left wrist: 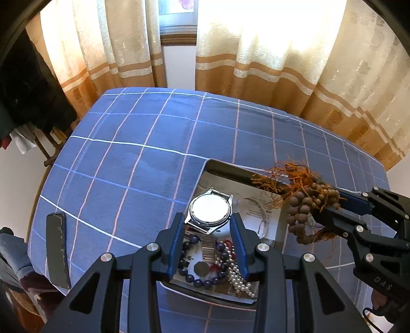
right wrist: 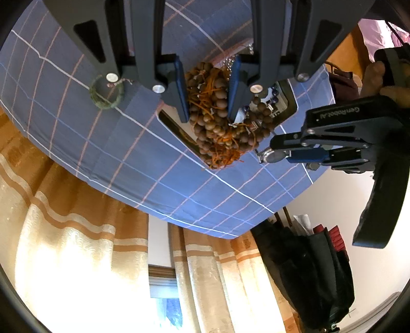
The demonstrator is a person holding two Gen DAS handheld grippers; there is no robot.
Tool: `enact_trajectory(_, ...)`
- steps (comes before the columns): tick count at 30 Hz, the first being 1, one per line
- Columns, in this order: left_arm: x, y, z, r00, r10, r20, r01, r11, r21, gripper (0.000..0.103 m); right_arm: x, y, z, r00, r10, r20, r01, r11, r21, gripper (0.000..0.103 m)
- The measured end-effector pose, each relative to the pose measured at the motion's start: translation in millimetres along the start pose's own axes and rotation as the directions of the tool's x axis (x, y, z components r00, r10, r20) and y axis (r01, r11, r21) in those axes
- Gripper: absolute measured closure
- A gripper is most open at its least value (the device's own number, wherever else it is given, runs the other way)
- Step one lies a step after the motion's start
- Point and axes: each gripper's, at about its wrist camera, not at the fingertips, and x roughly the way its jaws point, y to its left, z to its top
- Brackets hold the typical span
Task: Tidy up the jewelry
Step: 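Carry the wristwatch and prayer beads over the tin with both grippers, then open both grippers to drop the watch and prayer beads into the tin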
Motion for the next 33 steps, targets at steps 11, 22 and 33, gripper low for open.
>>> enact_trajectory(11,15,12,8,1.000,0.012,-0.018,-0.012,1.000,-0.014,0.066,19,3,11,1.000,0.009,-0.014,-0.009,1.000,0.002,0.072)
enact_trajectory(22,26,9,10,0.999,0.012,-0.039,-0.012,1.000,-0.006,0.066,33,-2,11,0.999,-0.002,-0.040,0.002,1.000,0.013,0.072)
enact_trajectory(33,49,3,5,0.997,0.012,-0.082,-0.010,1.000,0.025,0.066,56,-6,6,0.997,-0.009,-0.082,0.011,1.000,0.028,0.072)
